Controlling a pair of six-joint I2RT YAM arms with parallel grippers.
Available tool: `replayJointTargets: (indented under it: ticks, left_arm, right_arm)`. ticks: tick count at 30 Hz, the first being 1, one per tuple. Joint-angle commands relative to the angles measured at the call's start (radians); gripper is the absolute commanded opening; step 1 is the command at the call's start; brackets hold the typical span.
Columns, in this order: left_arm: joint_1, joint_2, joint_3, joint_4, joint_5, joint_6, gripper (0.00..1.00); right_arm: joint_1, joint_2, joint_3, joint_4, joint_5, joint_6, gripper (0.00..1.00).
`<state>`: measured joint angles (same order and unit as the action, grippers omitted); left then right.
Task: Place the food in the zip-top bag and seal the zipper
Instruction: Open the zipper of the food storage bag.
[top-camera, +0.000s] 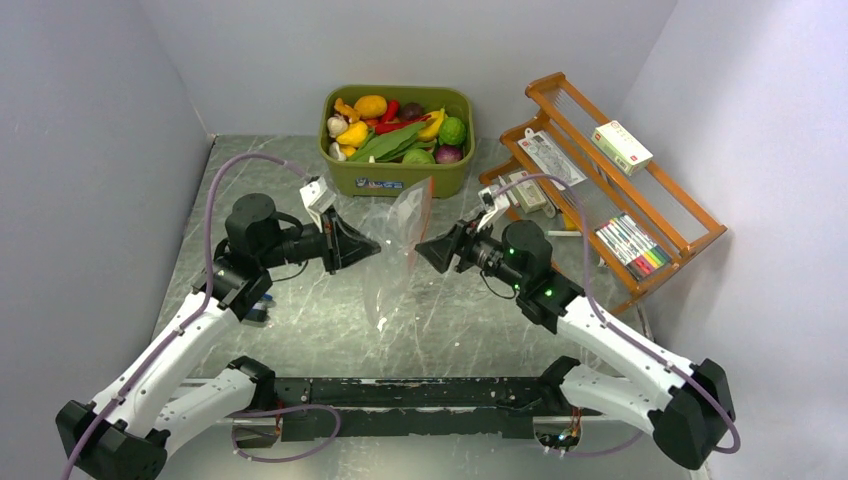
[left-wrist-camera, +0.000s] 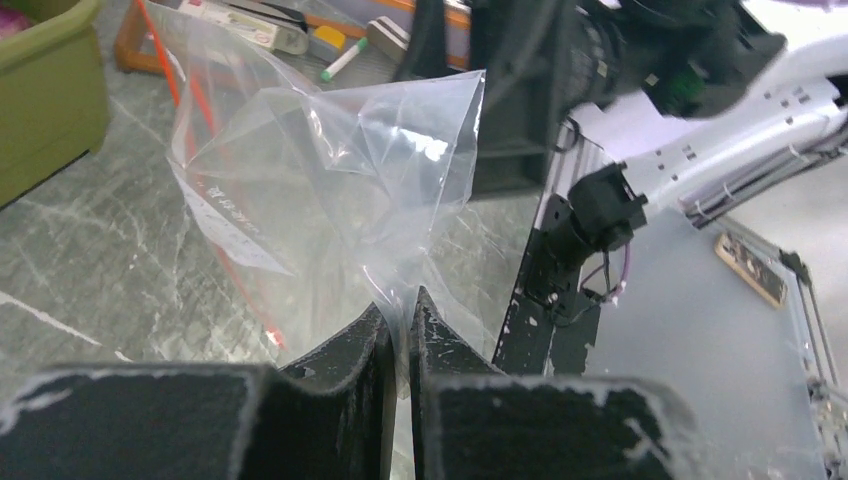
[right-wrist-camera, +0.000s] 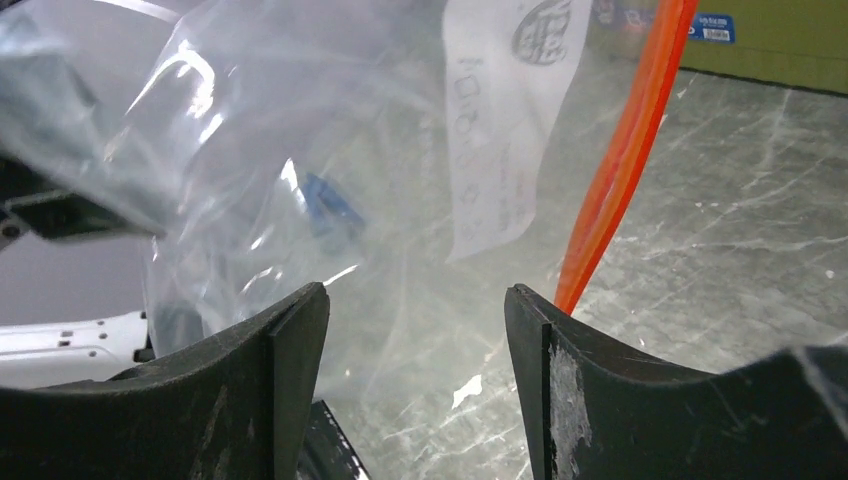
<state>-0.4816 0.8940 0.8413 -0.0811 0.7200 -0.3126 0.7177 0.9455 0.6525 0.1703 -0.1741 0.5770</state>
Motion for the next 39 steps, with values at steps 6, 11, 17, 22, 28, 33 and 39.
replayJointTargets:
  ticks: [6, 11, 17, 22, 28, 33, 39]
  left_arm:
    - [-0.005, -0.051, -0.037, 0.059, 0.259, 0.119, 0.07]
    - [-0.005, -0.071, -0.028, 0.068, 0.315, 0.109, 0.07]
    - [-0.005, -0.090, -0.031, 0.080, 0.335, 0.099, 0.07]
    - [-0.005, -0.109, -0.036, 0.097, 0.319, 0.100, 0.07]
    - [-0.004, -0.110, -0.035, 0.126, 0.325, 0.092, 0.07]
    - [-0.005, -0.118, -0.046, 0.153, 0.337, 0.080, 0.07]
    - [-0.004, -0.131, -0.056, 0.193, 0.355, 0.054, 0.07]
  right_arm:
    - [-0.212, 0.036, -0.020, 0.291, -0.341, 0.231, 0.63]
    - [-0.400, 0.069, -0.051, 0.428, -0.560, 0.355, 0.70]
    - [-0.449, 0.137, -0.060, 0.583, -0.682, 0.427, 0.87]
    - [-0.448, 0.154, -0.076, 0.623, -0.694, 0.413, 0.89]
    - [-0.449, 0.202, -0.118, 0.814, -0.776, 0.513, 0.87]
    - [-0.450, 0.183, -0.140, 0.707, -0.741, 0.440, 0.90]
    - [-0.449, 0.191, -0.148, 0.686, -0.726, 0.410, 0.94]
